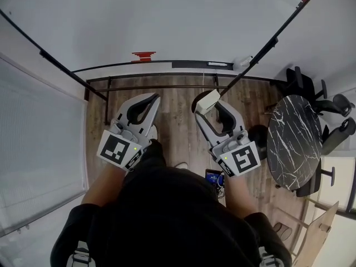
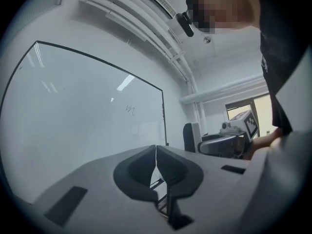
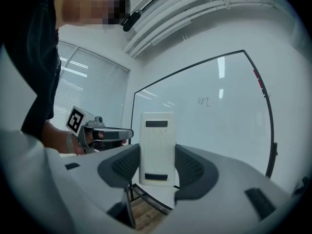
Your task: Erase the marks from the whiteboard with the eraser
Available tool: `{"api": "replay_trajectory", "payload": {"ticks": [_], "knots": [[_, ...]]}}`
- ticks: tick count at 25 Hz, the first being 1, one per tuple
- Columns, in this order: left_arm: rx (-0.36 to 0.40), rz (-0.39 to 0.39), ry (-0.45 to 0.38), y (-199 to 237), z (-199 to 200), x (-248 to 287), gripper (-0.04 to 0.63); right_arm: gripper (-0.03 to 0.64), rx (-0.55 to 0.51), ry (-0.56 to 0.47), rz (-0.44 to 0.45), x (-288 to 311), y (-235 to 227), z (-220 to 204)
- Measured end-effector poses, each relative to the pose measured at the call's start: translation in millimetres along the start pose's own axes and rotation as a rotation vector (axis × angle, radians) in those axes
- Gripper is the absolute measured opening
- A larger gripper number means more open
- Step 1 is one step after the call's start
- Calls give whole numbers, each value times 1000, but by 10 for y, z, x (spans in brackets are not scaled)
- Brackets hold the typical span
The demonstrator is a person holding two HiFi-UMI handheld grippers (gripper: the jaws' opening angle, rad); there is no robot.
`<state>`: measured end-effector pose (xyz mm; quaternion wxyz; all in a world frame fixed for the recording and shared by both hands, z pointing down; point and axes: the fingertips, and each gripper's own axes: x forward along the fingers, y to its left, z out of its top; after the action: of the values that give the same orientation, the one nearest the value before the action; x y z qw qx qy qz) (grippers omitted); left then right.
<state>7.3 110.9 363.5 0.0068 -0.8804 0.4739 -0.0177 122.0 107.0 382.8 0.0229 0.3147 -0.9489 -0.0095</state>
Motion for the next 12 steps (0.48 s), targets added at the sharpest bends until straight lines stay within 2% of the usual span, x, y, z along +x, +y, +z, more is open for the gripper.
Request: {"api": "replay_trajectory", "payload": {"ticks": [12], "knots": [[-32, -79, -30, 1219, 86, 661, 6, 221, -29, 39, -114, 1139, -603, 102]]}}
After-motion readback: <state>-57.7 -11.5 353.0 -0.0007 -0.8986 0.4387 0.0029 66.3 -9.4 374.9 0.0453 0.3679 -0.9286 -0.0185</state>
